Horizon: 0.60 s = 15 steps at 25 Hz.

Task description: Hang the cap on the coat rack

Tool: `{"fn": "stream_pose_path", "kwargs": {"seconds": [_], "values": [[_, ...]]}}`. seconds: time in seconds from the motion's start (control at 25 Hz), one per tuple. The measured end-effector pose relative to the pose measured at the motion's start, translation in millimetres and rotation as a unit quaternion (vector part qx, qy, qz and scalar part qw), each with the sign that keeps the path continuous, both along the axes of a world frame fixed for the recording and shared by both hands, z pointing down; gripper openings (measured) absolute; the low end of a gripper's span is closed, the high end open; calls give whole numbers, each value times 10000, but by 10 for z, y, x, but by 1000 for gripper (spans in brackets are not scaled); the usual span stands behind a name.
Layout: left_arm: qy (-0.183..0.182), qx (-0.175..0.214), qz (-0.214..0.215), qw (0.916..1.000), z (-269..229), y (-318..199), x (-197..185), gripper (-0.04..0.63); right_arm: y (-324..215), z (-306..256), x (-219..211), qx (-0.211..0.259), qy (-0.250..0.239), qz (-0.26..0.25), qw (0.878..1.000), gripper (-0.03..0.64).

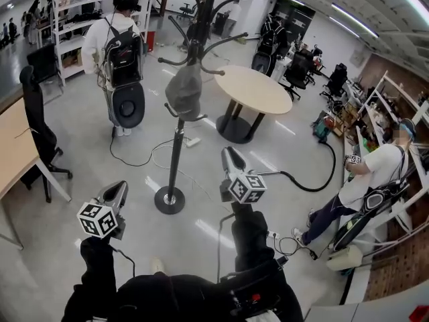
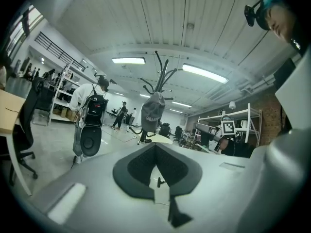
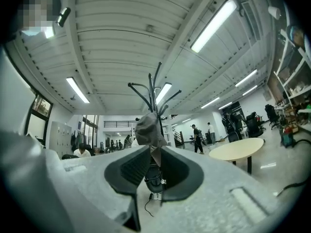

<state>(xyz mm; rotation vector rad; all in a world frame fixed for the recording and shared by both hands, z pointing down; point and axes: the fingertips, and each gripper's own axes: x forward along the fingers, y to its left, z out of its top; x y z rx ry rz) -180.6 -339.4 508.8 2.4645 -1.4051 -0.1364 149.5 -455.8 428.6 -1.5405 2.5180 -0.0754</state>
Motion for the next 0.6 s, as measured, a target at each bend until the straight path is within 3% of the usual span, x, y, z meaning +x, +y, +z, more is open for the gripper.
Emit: {"fn": "stream_pose_path", "kwargs": {"seconds": [0.6], "values": [[-92,24,110,9999,-99,431,727,0,794,312,357,-159,62,-226,9996,3]]}}
